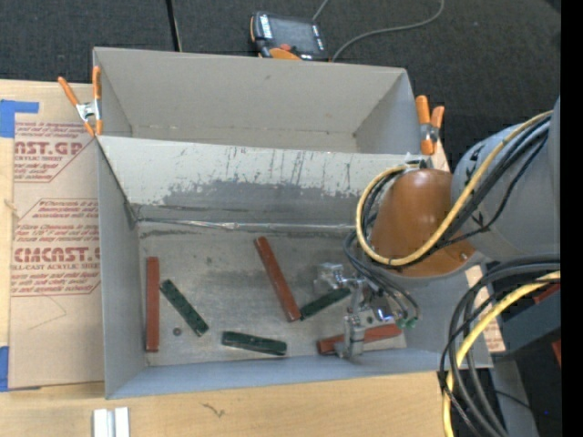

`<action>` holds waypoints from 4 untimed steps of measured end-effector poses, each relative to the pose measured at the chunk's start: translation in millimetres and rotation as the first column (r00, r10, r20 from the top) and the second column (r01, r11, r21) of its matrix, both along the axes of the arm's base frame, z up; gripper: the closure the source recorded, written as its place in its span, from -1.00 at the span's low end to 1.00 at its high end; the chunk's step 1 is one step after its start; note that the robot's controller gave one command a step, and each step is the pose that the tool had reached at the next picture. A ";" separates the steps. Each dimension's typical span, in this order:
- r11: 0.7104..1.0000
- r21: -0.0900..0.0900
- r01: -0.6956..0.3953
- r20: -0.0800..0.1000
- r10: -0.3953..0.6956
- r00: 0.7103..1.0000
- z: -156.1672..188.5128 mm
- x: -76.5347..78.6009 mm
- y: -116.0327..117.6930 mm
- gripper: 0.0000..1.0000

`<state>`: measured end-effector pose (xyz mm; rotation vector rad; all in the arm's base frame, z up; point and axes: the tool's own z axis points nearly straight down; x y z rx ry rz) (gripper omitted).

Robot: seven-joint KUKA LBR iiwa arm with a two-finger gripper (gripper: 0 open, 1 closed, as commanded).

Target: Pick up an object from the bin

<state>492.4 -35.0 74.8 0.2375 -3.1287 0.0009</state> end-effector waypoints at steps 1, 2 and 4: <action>1.000 0.001 -0.004 0.004 0.004 1.000 2.9 3.1 2.1 1.00; 0.849 0.002 -0.528 0.009 0.528 0.849 0.4 15.8 3.9 1.00; 0.688 0.002 -0.726 0.008 0.726 0.688 88.2 58.9 -8.2 -1.00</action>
Offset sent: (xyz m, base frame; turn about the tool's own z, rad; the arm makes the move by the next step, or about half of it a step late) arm 0.0000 0.0000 0.0000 0.0000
